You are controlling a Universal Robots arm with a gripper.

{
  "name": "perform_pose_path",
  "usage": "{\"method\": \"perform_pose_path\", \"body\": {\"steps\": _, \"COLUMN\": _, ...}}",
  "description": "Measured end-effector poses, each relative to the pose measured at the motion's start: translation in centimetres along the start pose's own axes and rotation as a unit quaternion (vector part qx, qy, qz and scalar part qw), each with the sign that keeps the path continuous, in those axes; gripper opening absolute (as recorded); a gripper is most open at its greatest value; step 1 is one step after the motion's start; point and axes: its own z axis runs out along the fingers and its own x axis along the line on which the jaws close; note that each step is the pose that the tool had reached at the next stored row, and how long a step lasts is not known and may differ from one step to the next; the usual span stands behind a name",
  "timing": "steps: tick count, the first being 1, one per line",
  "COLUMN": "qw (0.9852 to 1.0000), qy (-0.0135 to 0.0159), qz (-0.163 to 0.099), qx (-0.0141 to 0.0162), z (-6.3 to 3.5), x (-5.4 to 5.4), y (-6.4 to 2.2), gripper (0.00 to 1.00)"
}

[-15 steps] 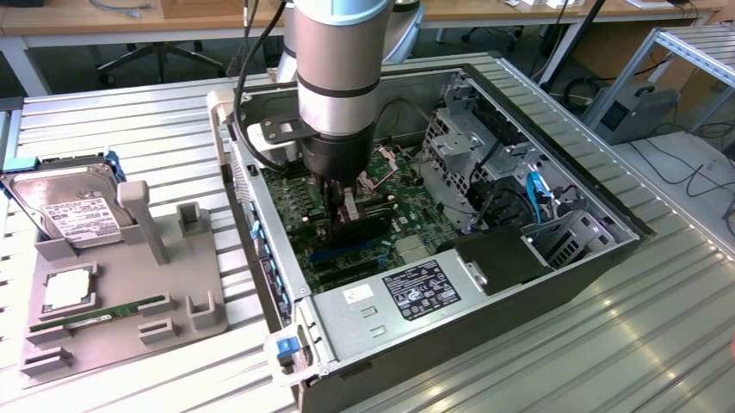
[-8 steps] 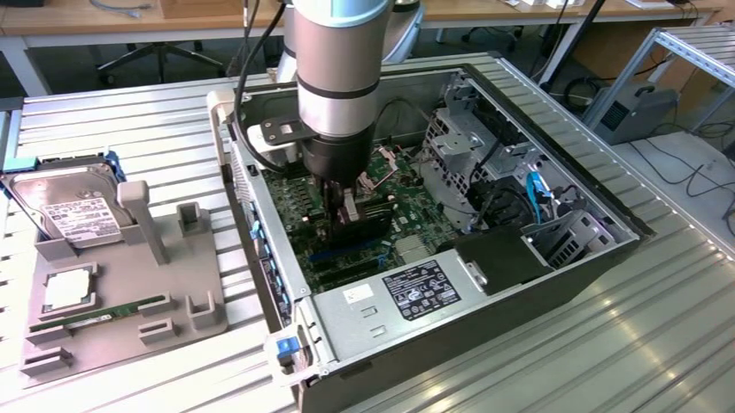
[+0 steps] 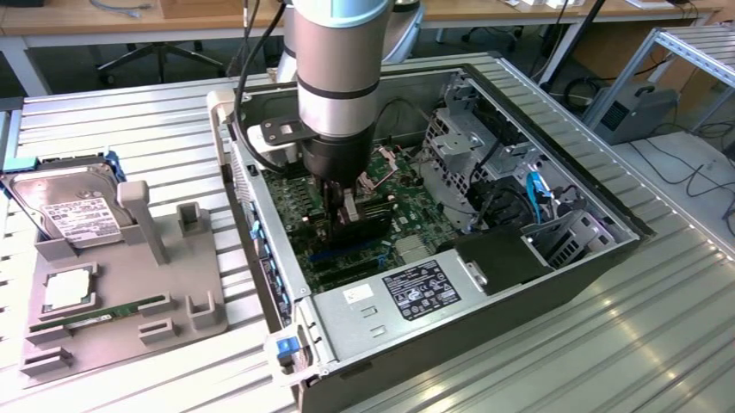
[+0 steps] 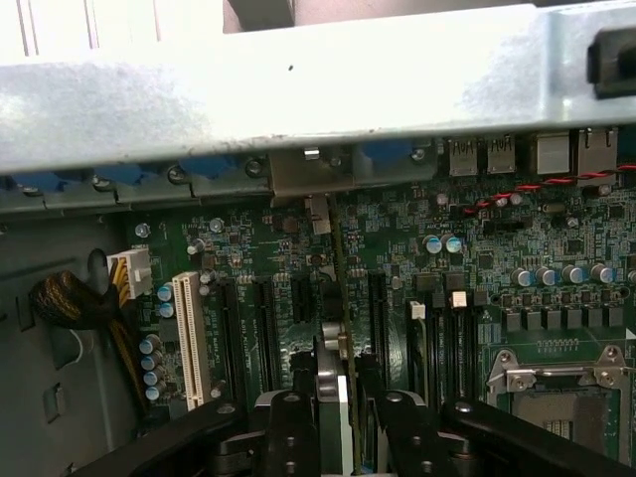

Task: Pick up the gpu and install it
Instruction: 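Insert the gpu into the slot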

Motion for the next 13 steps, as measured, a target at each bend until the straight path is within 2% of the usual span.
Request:
{"method": "perform_pose_path", "body": {"steps": 4, "qw": 1.0000, "qy": -0.0002, "qz": 0.000, "qx": 0.0000, "z": 0.02, "x": -0.01, "y": 0.00, "gripper": 0.29}}
{"method": "perform_pose_path", "body": {"steps": 5, "qw": 1.0000, "qy": -0.0002, "qz": 0.000, "qx": 0.0001, "z": 0.02, "x": -0.01, "y": 0.00, "gripper": 0.35}}
{"method": "perform_pose_path", "body": {"steps": 6, "qw": 1.0000, "qy": -0.0002, "qz": 0.000, "qx": 0.0001, "z": 0.01, "x": -0.01, "y": 0.00, "gripper": 0.35}}
{"method": "perform_pose_path", "body": {"steps": 7, "qw": 1.0000, "qy": 0.0000, "qz": 0.000, "qx": 0.0000, "z": 0.00, "x": 0.00, "y": 0.00, "gripper": 0.41}}
{"method": "perform_pose_path", "body": {"steps": 13, "qw": 1.0000, "qy": 0.0008, "qz": 0.000, "qx": -0.0001, "z": -0.12, "x": 0.01, "y": -0.01, "gripper": 0.41}}
